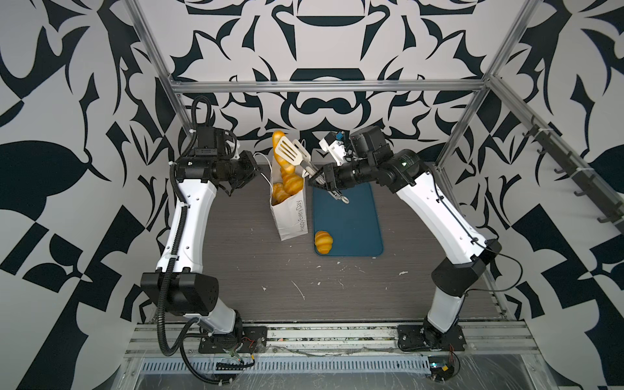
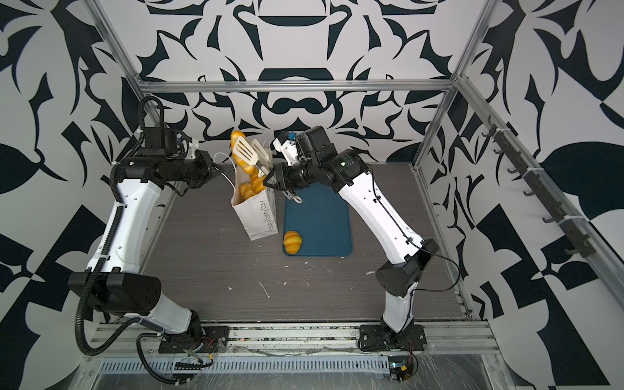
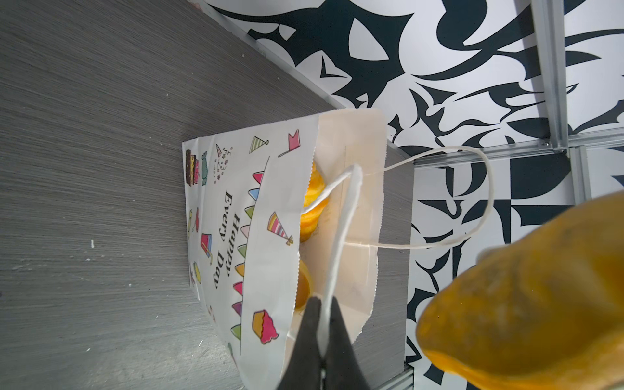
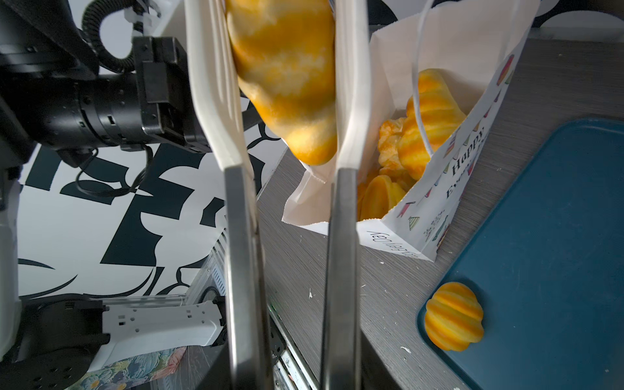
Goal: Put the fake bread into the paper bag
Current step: 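Carry the croissant in the tongs over the bag opening, then lower the croissant into the bag and open the tongs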
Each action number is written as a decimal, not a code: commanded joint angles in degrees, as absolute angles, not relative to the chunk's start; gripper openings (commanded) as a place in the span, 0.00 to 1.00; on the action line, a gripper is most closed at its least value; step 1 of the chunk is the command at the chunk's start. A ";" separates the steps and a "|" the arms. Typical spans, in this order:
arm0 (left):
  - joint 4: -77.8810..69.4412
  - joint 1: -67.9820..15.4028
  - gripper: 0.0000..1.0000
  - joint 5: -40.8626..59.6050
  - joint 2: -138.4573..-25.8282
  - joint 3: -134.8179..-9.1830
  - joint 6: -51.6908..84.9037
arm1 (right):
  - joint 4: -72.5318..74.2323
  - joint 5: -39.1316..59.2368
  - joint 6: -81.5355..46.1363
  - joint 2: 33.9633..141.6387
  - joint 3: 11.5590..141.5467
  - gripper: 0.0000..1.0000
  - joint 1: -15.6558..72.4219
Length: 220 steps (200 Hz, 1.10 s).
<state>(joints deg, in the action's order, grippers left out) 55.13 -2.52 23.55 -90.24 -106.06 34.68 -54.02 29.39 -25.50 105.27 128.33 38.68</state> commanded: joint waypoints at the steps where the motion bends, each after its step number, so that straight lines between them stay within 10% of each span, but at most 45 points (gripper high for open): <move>1: 56.54 -2.29 0.00 23.46 -90.82 -107.38 34.49 | -50.48 31.54 -25.66 104.27 130.90 0.41 38.94; 220: 57.21 -1.50 0.00 23.13 -91.02 -108.03 33.67 | -58.80 30.23 -23.74 108.11 127.66 0.43 38.81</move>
